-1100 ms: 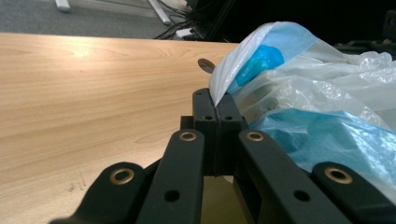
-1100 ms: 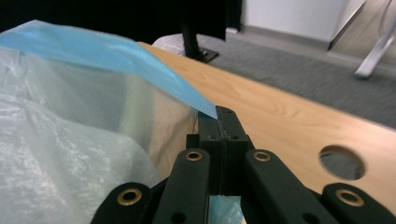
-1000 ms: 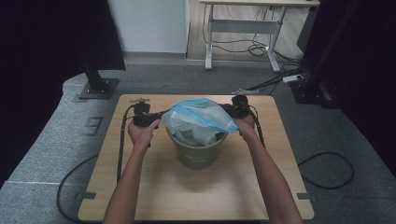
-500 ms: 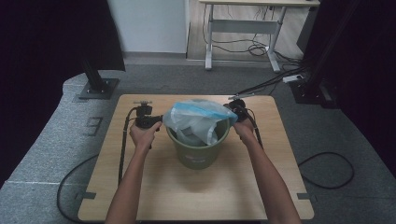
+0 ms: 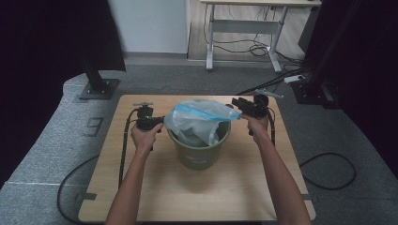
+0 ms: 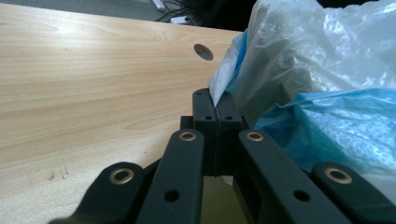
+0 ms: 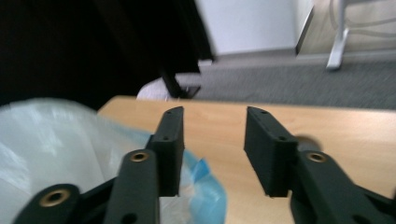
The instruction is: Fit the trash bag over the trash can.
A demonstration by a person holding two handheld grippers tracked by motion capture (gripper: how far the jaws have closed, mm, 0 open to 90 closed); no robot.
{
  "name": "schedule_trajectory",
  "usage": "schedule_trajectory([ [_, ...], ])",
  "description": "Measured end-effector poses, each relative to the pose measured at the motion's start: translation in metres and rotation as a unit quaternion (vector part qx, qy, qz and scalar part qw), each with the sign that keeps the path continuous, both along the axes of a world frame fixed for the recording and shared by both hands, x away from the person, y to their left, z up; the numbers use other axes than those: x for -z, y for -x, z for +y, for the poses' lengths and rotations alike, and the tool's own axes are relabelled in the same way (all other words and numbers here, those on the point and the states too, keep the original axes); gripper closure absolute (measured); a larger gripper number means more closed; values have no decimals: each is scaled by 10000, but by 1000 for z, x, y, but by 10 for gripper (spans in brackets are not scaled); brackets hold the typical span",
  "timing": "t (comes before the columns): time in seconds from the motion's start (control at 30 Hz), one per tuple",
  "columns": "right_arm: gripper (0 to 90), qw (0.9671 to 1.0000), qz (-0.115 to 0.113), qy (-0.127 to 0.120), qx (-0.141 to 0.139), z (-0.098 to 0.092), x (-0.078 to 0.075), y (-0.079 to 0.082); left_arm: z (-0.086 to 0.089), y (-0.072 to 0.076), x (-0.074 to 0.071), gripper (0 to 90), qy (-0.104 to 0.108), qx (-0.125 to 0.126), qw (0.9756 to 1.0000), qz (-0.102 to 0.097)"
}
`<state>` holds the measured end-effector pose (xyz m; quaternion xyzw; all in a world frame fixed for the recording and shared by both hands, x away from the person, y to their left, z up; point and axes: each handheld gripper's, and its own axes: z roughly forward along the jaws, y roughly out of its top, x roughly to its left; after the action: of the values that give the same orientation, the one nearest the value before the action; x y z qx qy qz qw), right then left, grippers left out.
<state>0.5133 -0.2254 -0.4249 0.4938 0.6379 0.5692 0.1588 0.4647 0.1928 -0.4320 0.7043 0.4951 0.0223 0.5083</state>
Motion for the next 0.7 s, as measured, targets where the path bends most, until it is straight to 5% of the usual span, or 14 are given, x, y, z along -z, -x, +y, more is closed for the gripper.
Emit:
schedule_trajectory([
  [0.33, 537, 9969, -314, 573, -437, -17, -32, 34, -2, 3, -2, 897, -77, -9, 9999, -112],
  [0.5, 461, 9938, -418, 462, -920, -16, -55, 67, -3, 5, -4, 897, -114, -8, 9998, -131],
  [0.7, 362, 9842, -736, 571, -1505, -7, -62, 103, -1, 6, -5, 897, -120, -29, 9998, -150],
])
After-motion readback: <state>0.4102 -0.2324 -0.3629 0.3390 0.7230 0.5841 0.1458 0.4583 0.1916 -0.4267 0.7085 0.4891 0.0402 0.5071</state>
